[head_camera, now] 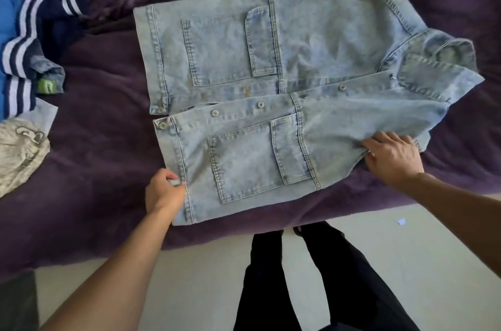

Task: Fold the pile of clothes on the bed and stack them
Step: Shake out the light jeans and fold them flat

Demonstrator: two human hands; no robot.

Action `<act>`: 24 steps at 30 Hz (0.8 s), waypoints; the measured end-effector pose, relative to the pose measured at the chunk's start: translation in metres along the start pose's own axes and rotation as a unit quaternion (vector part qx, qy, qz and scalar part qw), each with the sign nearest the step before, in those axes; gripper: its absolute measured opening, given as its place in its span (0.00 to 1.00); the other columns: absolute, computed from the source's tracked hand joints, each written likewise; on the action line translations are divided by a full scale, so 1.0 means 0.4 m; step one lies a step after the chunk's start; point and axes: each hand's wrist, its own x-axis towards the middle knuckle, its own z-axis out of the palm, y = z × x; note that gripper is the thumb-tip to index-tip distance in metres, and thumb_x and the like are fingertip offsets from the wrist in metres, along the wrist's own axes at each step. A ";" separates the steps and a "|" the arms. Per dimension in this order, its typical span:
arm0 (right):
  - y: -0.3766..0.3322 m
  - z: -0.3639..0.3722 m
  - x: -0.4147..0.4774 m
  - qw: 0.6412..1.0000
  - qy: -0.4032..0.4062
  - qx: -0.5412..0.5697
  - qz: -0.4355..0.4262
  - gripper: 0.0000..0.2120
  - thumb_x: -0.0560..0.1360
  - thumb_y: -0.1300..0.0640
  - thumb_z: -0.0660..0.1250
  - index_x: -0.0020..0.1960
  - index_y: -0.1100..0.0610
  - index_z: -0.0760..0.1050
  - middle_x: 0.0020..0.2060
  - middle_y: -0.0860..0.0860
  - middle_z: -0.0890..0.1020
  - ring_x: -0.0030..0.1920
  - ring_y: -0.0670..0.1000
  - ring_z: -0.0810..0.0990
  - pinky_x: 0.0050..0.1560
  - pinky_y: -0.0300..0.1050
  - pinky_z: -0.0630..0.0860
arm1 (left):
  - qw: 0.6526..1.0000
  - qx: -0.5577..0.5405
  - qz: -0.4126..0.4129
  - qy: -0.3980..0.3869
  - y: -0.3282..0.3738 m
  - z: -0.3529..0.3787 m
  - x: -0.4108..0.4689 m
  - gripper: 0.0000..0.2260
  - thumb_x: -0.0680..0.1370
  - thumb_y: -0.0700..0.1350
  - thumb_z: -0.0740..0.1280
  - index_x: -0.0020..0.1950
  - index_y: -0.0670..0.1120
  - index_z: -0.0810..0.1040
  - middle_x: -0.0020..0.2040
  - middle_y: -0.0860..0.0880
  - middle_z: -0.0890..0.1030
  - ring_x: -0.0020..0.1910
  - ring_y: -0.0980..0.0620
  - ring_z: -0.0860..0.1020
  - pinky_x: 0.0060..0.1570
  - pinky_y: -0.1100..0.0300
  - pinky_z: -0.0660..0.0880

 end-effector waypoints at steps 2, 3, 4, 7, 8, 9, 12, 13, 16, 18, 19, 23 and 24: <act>0.029 -0.005 -0.041 0.999 -0.042 -0.011 -0.009 0.10 0.66 0.61 0.74 0.47 0.60 0.82 0.43 0.57 0.81 0.47 0.62 0.80 0.47 0.56 0.74 | 1.000 0.022 -0.011 0.013 -0.002 0.004 -0.014 0.08 0.71 0.37 0.68 0.47 0.47 0.76 0.52 0.41 0.80 0.52 0.39 0.77 0.47 0.54 0.71; 0.048 -0.006 -0.062 0.998 -0.069 -0.010 0.005 0.11 0.68 0.61 0.73 0.50 0.59 0.82 0.47 0.56 0.82 0.51 0.61 0.79 0.50 0.56 0.72 | 0.998 0.058 -0.002 0.025 0.007 0.004 -0.027 0.09 0.71 0.36 0.68 0.49 0.46 0.77 0.54 0.40 0.78 0.54 0.38 0.75 0.48 0.52 0.72; 0.071 -0.008 -0.077 0.997 -0.080 0.001 0.016 0.13 0.68 0.61 0.73 0.53 0.57 0.82 0.51 0.56 0.82 0.54 0.61 0.78 0.53 0.56 0.71 | 0.993 0.106 0.027 0.048 0.020 0.003 -0.040 0.11 0.71 0.36 0.68 0.51 0.46 0.78 0.55 0.39 0.76 0.55 0.37 0.73 0.49 0.49 0.72; 0.130 -0.023 -0.082 1.000 -0.022 0.005 0.012 0.25 0.60 0.61 0.79 0.57 0.58 0.81 0.58 0.59 0.79 0.58 0.63 0.76 0.52 0.59 0.72 | 0.951 0.146 0.236 0.136 0.084 0.013 -0.091 0.13 0.67 0.35 0.72 0.50 0.42 0.80 0.51 0.39 0.75 0.51 0.36 0.74 0.48 0.44 0.71; 0.145 -0.028 -0.075 1.000 -0.016 -0.015 0.007 0.32 0.57 0.60 0.80 0.61 0.57 0.79 0.62 0.59 0.76 0.63 0.63 0.73 0.55 0.60 0.70 | 0.929 0.127 0.325 0.125 0.112 0.024 -0.113 0.12 0.66 0.36 0.73 0.49 0.42 0.81 0.49 0.40 0.76 0.49 0.36 0.75 0.47 0.45 0.72; 0.162 -0.034 -0.066 0.999 -0.028 -0.039 0.006 0.39 0.57 0.60 0.80 0.66 0.56 0.75 0.68 0.59 0.72 0.68 0.62 0.69 0.59 0.60 0.66 | 0.906 0.118 0.397 0.080 0.137 0.045 -0.139 0.14 0.66 0.40 0.75 0.50 0.43 0.81 0.48 0.41 0.77 0.49 0.37 0.76 0.48 0.46 0.73; 0.219 -0.026 -0.035 0.990 -0.068 -0.122 -0.013 0.45 0.64 0.59 0.74 0.77 0.54 0.59 0.77 0.58 0.57 0.77 0.58 0.53 0.68 0.63 0.55 | 0.851 0.264 0.432 -0.140 0.186 0.146 -0.224 0.35 0.64 0.62 0.68 0.70 0.54 0.69 0.65 0.47 0.71 0.64 0.44 0.70 0.62 0.49 0.68; 0.240 -0.016 -0.024 0.989 -0.070 -0.130 -0.018 0.43 0.67 0.59 0.72 0.78 0.54 0.56 0.77 0.57 0.56 0.78 0.57 0.52 0.69 0.64 0.53 | 0.837 0.319 0.409 -0.176 0.192 0.187 -0.237 0.40 0.63 0.65 0.65 0.73 0.56 0.61 0.71 0.47 0.64 0.71 0.44 0.63 0.66 0.47 0.64; 0.289 0.027 -0.001 0.990 -0.069 -0.118 -0.018 0.34 0.76 0.56 0.63 0.79 0.52 0.53 0.78 0.52 0.55 0.78 0.54 0.52 0.71 0.64 0.51 | 0.847 0.348 0.366 -0.166 0.189 0.266 -0.233 0.37 0.69 0.63 0.62 0.75 0.56 0.57 0.77 0.48 0.53 0.76 0.44 0.49 0.70 0.42 0.57; 0.311 0.053 -0.008 0.995 -0.060 -0.075 -0.026 0.32 0.77 0.52 0.61 0.78 0.52 0.56 0.77 0.51 0.58 0.77 0.53 0.55 0.71 0.63 0.53 | 0.851 0.347 0.373 -0.128 0.160 0.278 -0.228 0.29 0.76 0.62 0.57 0.76 0.55 0.59 0.78 0.49 0.53 0.77 0.47 0.48 0.72 0.44 0.55; 0.318 0.059 -0.021 0.996 -0.057 -0.053 -0.037 0.32 0.76 0.49 0.60 0.78 0.53 0.58 0.77 0.51 0.59 0.77 0.53 0.57 0.70 0.63 0.54 | 0.850 0.348 0.373 -0.126 0.141 0.276 -0.233 0.26 0.79 0.61 0.54 0.76 0.56 0.59 0.79 0.50 0.52 0.78 0.48 0.47 0.73 0.44 0.54; 0.364 0.036 -0.077 0.990 -0.117 -0.050 -0.065 0.33 0.75 0.52 0.63 0.78 0.50 0.55 0.77 0.47 0.58 0.77 0.49 0.55 0.72 0.57 0.53 | 0.889 0.274 0.329 -0.162 0.116 0.243 -0.265 0.20 0.83 0.55 0.53 0.75 0.54 0.64 0.78 0.51 0.58 0.76 0.51 0.57 0.73 0.51 0.56; 0.375 0.020 -0.080 0.986 -0.139 -0.058 -0.068 0.33 0.76 0.54 0.61 0.78 0.48 0.53 0.77 0.45 0.56 0.77 0.47 0.53 0.72 0.54 0.53 | 0.902 0.242 0.316 -0.168 0.123 0.228 -0.268 0.19 0.83 0.52 0.54 0.73 0.52 0.68 0.76 0.50 0.62 0.74 0.51 0.61 0.72 0.52 0.58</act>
